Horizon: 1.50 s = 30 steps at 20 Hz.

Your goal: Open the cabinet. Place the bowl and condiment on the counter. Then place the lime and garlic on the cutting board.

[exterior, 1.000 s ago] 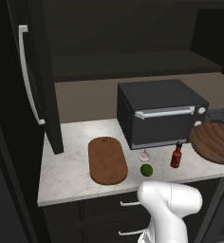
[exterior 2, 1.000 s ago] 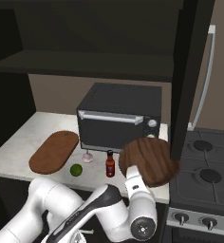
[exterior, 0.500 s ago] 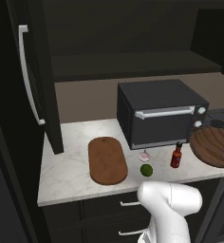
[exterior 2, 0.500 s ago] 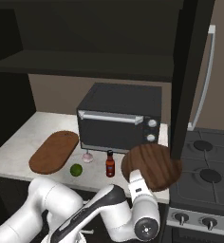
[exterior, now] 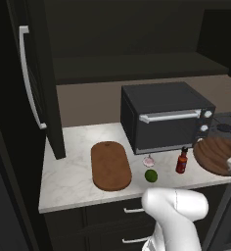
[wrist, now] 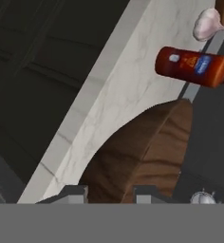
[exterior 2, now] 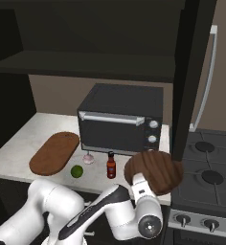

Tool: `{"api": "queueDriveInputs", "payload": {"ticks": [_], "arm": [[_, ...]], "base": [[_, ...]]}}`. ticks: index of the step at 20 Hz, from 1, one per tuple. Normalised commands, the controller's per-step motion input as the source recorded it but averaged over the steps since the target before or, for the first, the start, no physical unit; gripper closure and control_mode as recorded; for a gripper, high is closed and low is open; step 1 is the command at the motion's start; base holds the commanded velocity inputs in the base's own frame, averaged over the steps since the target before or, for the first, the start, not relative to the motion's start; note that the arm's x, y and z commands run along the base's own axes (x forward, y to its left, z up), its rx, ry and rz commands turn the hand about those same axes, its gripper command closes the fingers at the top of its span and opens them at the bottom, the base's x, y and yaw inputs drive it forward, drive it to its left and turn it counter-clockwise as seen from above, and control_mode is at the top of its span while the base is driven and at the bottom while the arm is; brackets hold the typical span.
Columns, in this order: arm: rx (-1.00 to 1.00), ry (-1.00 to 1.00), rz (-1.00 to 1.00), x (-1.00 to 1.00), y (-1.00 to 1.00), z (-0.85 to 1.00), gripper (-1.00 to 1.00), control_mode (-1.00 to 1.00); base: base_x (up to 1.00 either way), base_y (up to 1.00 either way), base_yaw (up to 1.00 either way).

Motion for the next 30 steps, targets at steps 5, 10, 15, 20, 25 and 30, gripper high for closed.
{"api": "queueDriveInputs", "payload": {"ticks": [5,10,15,20,25,30], "arm": [[0.00,0.01,0.00,0.18,-0.10,-0.28,1.00,-1.00],[0.00,0.02,0.00,0.22,-0.11,-0.29,1.00,-1.00],[0.00,0.03,0.00,0.28,-0.09,-0.16,1.00,-1.00],[0.00,0.01,0.02,0.15,-0.01,-0.04,1.00,-1.00],[0.00,0.00,0.09,0.00,0.10,-0.01,1.00,-1.00],[0.00,0.00,0.10,0.00,0.22,-0.01,-1.00,-1.00]], "base": [[0.00,0.00,0.00],[0.00,0.00,0.00],[0.00,0.00,0.00],[0.00,0.00,0.00],[0.00,0.00,0.00],[0.00,0.00,0.00]]}}
